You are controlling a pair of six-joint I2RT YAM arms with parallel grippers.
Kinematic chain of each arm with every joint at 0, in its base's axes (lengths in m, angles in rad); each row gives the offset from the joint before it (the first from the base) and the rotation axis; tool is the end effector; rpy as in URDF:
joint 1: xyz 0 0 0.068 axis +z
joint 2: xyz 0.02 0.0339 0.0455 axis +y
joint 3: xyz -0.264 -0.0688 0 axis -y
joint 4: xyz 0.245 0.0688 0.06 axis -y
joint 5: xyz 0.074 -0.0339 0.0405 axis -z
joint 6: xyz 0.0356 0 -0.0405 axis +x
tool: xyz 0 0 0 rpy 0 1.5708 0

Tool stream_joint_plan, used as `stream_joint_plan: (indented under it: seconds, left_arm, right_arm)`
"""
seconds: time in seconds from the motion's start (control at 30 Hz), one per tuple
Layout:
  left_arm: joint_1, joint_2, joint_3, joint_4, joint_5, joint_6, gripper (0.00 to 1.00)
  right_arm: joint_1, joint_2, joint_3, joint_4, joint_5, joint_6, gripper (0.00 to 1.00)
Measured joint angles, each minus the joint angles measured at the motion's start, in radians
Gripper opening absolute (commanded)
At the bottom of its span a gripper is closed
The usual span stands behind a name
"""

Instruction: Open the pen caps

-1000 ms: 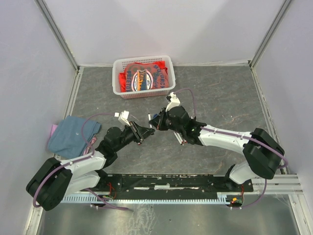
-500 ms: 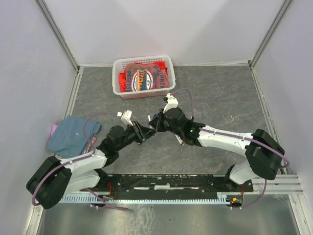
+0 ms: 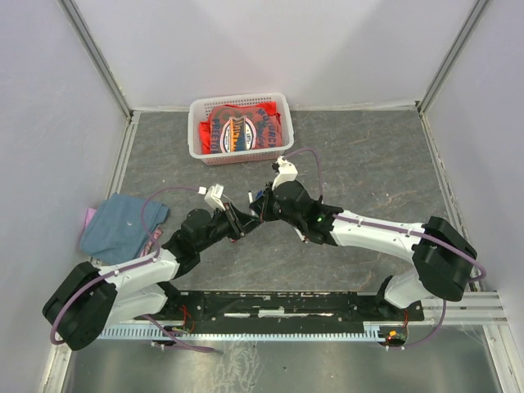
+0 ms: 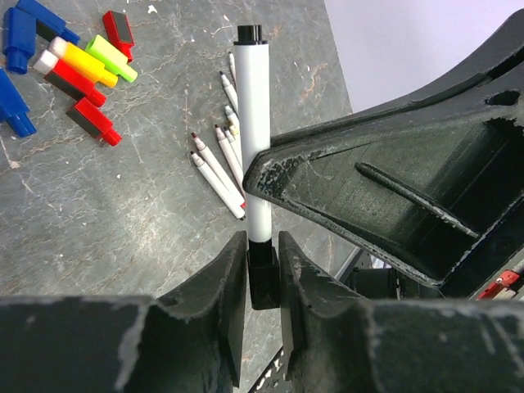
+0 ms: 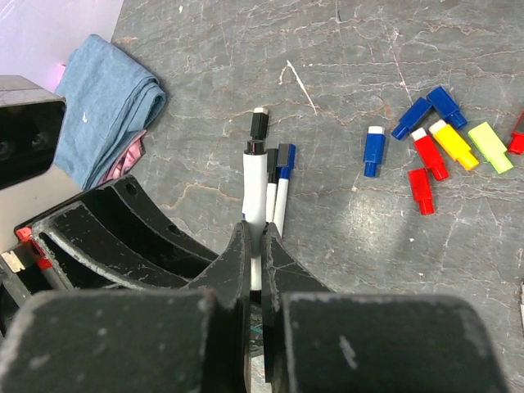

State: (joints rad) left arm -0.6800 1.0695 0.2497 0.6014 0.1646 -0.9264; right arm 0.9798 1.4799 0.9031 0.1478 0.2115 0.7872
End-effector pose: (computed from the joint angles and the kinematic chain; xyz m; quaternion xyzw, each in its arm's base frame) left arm 0.1602 -0.1370 0.1832 -0.0445 0.7777 -0.4933 0.3870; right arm 0.1918 0.2724 0.2478 -0.0237 0.8383 0.3590 0.4096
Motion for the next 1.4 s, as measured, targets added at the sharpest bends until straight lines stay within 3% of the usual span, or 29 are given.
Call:
stream_joint_plan:
  seconds: [0.23,0.47,0.7,0.9,1.3,1.4]
  left_arm:
    - [-0.011,0.000,0.014,-0.022,-0.008,0.010,0.03]
    - [-0.019,0.001,0.019,-0.032,-0.008,0.014,0.03]
    - [-0.023,0.001,0.026,-0.025,0.003,0.045,0.03]
    - [-0.023,0.001,0.034,-0.023,0.020,0.063,0.03]
    - [-0.023,0.001,0.034,-0.014,0.066,0.076,0.03]
    - [-0.023,0.002,0.034,-0.007,0.080,0.079,0.03]
  right_arm:
    - [0.013,0.000,0.014,-0.021,0.034,-0.021,0.01]
    - [0.023,-0.005,0.017,-0.037,0.057,-0.031,0.01]
    - [0.024,-0.018,0.017,-0.042,0.060,-0.034,0.18]
    - [0.024,-0.031,0.017,-0.045,0.061,-0.034,0.23]
    - [0.024,-0.032,0.017,-0.051,0.061,-0.034,0.25]
    - [0.024,-0.032,0.017,-0.051,0.061,-0.034,0.18]
